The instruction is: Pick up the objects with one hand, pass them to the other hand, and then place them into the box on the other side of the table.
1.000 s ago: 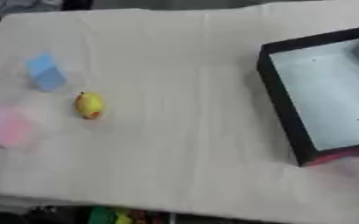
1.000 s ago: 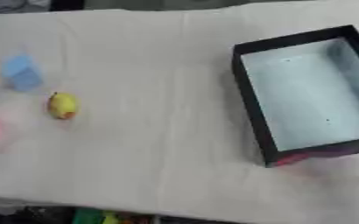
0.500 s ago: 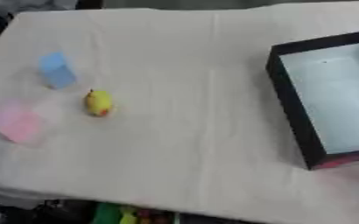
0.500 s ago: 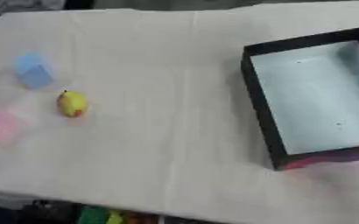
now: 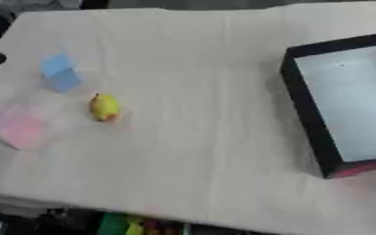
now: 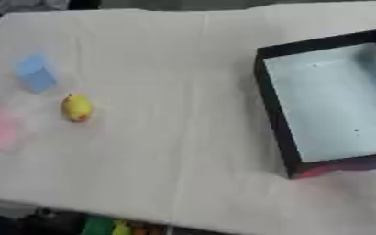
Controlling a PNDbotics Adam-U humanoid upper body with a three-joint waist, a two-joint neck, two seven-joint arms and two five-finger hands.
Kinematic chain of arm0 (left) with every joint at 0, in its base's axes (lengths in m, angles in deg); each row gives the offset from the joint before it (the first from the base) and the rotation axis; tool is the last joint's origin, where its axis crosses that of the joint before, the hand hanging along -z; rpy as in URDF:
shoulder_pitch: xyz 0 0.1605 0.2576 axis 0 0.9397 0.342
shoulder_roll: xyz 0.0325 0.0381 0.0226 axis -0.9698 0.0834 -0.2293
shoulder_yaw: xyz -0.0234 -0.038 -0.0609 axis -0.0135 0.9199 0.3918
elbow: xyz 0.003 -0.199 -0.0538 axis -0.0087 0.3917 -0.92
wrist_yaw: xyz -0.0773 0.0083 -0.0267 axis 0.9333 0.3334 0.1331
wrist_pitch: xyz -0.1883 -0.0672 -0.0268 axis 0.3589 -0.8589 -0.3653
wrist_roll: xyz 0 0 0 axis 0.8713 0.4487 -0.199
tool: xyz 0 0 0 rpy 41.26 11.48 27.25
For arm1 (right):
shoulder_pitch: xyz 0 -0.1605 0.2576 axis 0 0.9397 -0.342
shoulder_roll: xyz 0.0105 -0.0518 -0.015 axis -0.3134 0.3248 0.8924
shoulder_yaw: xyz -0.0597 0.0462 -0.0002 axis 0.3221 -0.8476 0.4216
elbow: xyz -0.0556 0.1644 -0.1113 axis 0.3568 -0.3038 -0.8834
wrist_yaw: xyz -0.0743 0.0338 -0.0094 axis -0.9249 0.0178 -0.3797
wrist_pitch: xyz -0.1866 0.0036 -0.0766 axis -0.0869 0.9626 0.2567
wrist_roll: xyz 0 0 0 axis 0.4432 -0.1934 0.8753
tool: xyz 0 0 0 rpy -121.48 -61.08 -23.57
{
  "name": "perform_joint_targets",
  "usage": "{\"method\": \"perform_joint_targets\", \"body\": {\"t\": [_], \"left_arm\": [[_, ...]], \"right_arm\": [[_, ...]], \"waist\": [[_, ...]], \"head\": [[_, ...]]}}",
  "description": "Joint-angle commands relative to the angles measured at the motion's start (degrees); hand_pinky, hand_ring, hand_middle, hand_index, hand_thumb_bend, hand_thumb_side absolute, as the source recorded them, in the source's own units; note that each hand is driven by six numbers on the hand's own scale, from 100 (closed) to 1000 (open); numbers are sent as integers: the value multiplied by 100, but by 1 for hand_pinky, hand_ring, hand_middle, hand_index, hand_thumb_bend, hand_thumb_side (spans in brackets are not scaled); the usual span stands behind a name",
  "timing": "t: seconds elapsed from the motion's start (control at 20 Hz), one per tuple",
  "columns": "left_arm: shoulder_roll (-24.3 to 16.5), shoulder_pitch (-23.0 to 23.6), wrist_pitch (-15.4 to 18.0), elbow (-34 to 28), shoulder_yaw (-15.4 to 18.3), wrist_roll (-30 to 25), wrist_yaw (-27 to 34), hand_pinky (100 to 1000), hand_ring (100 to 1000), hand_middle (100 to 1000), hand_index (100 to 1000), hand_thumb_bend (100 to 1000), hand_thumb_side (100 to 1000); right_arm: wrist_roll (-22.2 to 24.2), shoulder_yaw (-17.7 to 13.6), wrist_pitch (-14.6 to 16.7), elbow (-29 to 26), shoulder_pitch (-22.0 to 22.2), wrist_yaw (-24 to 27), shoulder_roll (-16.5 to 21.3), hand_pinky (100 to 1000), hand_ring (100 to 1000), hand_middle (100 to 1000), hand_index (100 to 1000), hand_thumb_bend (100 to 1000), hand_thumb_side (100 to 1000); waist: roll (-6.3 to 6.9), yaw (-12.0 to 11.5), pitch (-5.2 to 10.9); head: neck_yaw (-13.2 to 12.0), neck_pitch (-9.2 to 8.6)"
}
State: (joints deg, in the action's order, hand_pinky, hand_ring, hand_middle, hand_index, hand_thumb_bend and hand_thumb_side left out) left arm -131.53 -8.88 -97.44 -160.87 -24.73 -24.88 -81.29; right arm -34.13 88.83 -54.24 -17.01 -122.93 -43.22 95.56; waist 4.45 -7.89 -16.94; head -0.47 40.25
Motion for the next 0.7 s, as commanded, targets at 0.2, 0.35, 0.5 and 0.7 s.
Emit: {"method": "perform_joint_targets", "body": {"t": [0.2,0.35,0.5,0.7], "left_arm": [[-388,156,-486,-122,-46,-590,-315,962,922,847,882,772,427],[-418,173,-566,-56,-106,-894,-528,959,921,844,880,781,413],[-443,196,-616,67,-173,-1179,-798,957,921,842,876,777,396],[-384,153,-606,286,-217,-1553,-1144,958,922,841,873,764,361]], "right_arm": [[-251,-266,-45,-105,-97,93,510,878,851,881,885,100,482],[-370,-330,-23,-88,-76,95,706,878,849,879,884,100,470],[-431,-349,1,-81,-23,77,811,877,848,878,883,100,470],[-446,-344,-1,-65,34,75,834,876,846,876,882,100,479]], "waist": [[-93,6,211],[-105,16,205],[-104,5,198],[-98,-35,195]], "head": [[-1,59],[-28,68],[-63,78],[-139,81]]}}
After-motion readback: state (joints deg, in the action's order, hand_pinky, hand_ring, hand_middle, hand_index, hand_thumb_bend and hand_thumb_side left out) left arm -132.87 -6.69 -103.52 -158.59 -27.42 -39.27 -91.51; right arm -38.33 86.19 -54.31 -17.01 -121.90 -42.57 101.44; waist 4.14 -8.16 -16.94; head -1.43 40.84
